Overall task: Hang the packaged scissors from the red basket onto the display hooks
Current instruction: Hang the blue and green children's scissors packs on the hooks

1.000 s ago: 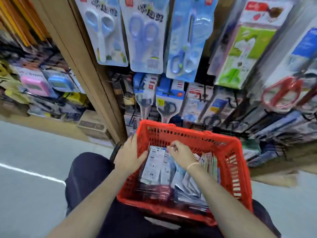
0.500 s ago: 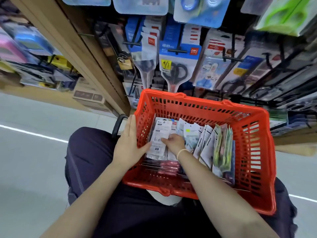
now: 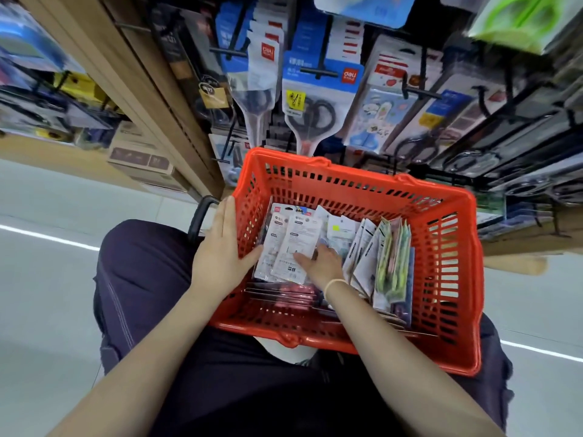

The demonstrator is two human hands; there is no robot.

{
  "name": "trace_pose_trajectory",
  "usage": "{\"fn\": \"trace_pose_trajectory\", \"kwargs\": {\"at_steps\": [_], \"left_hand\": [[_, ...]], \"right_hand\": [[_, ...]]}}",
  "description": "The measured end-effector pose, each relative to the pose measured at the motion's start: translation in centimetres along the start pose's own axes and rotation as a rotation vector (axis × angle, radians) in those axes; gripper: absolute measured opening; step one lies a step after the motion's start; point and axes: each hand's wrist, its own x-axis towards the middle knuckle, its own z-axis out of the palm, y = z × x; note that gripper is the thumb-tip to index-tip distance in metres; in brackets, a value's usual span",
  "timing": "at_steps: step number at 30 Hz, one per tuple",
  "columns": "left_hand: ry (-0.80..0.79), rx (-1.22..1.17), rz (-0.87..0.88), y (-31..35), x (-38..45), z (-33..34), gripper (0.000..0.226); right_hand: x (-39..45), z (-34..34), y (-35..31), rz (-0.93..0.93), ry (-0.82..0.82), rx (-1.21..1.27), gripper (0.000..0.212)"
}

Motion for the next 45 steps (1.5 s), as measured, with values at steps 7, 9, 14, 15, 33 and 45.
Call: {"fn": "trace_pose_trajectory", "kwargs": {"at_steps": [7,9,14,15,33,45], "left_hand": [[0.004,-0.074,-0.008,0.1,0.0,-0.2,0.106],[0.005,-0.092,-0.007,0.1,0.0,-0.3,0.106],[0.014,-0.112,-0.005,-0.1,0.0,-0.2,0.105],[0.015,-0.111,-0.008,-0.1,0.0,-0.2,0.105],[0.009,-0.099,-0.029,-0.1,0.2,0.0,0.108],[0.02,-0.134,-0.044,0.1,0.2,-0.3,0.107]], "right_hand": [[-0.2,0.7,-1.7,-0.167,0.115,-0.149,0.055],[-0.3,0.7,-2.0,-0.176,0.1,-0.118,0.049],[-0.4,1.1,-2.1,-0.028,0.061,-0.116,0.066],[-0.5,1.2,-2.0,0.019,0.046,-0.115,0.076],[1.4,1.5,-4.2,0.08,0.046,0.161,0.089],[2.1,2.1,-4.6,0.113,0.021,0.433,0.047]]}}
